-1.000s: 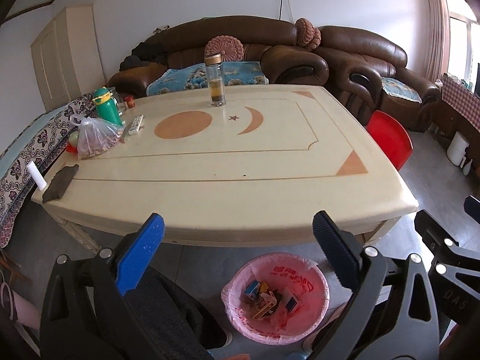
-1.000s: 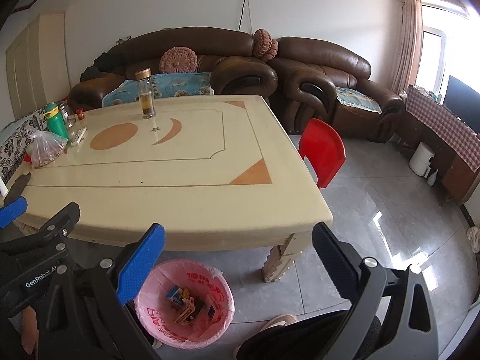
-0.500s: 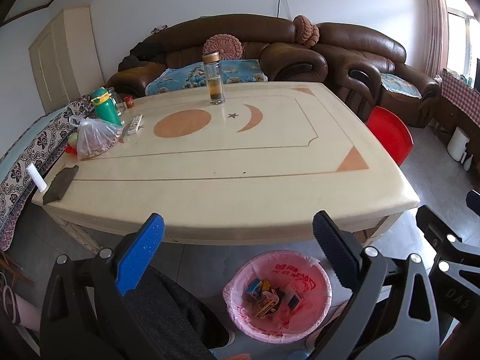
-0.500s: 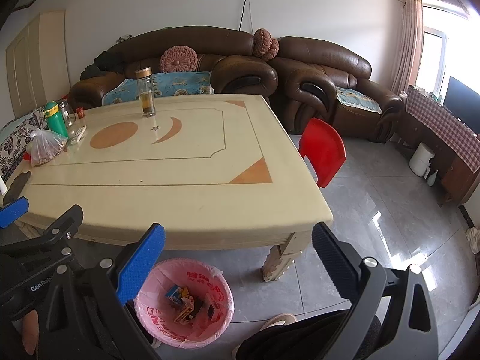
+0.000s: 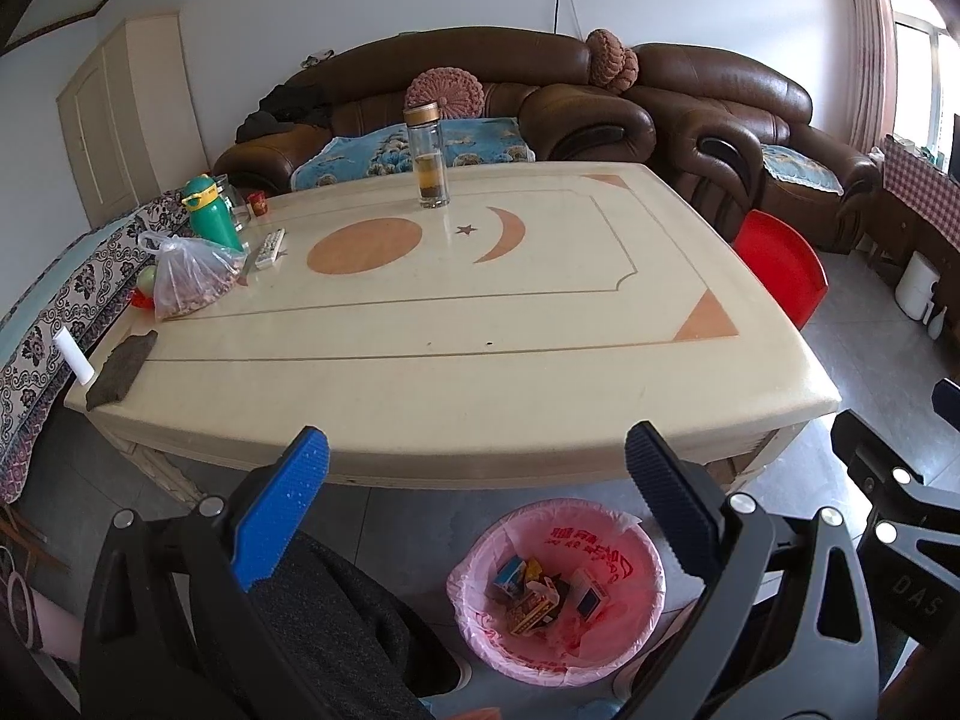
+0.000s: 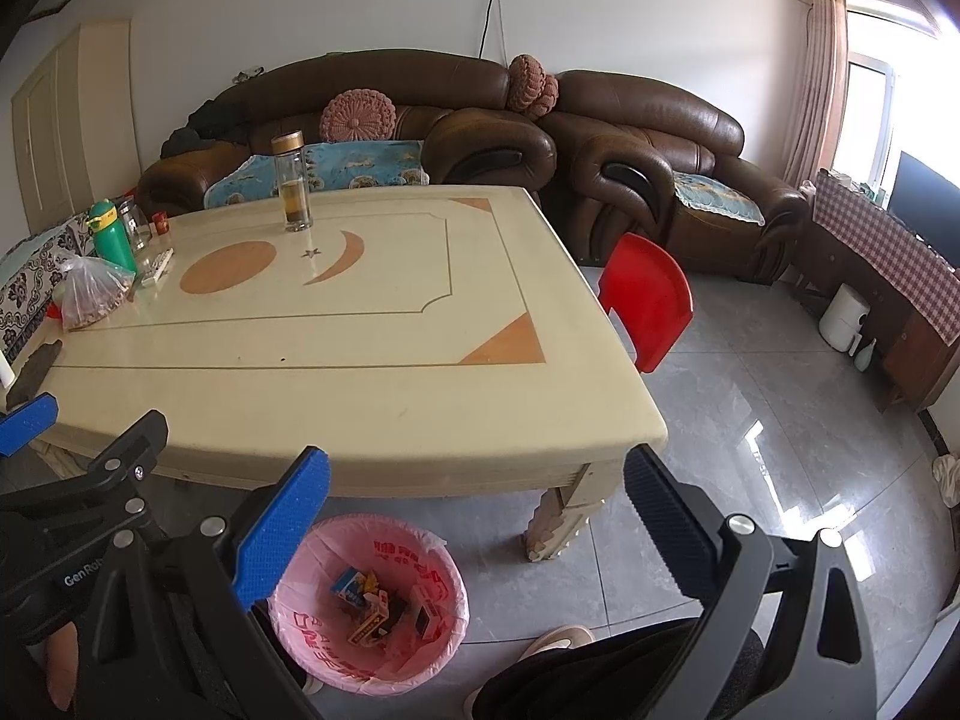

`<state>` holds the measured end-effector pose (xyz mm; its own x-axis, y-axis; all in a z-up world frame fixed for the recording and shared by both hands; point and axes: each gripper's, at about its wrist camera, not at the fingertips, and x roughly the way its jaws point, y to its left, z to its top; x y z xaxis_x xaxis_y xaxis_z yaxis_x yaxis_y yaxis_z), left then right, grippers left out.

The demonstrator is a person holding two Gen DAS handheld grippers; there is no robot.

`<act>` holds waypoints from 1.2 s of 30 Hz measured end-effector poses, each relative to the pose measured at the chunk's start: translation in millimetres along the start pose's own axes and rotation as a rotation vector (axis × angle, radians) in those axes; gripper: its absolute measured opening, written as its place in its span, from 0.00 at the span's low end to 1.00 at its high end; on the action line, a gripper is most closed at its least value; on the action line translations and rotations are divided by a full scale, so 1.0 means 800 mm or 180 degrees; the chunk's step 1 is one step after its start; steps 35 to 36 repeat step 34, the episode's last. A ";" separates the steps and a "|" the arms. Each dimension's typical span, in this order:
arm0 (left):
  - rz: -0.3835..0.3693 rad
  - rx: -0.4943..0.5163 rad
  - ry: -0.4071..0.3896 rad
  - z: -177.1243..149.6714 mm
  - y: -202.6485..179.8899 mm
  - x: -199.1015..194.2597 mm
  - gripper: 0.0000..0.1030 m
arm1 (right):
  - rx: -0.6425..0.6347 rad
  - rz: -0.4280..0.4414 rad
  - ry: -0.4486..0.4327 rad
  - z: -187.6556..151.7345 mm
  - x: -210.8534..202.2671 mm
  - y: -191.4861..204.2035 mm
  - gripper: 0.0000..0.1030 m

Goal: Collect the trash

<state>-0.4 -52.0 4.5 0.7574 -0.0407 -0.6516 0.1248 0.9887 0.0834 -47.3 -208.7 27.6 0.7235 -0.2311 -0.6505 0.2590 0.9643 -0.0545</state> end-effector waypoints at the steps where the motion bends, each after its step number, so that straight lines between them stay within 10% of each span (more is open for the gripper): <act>1: 0.0002 0.0000 0.0004 0.000 0.001 0.001 0.94 | 0.0002 0.0000 0.0002 0.000 0.000 0.000 0.93; 36: -0.0174 0.0167 0.0121 -0.002 -0.002 0.011 0.94 | 0.0008 0.0013 0.0035 -0.002 0.010 -0.006 0.93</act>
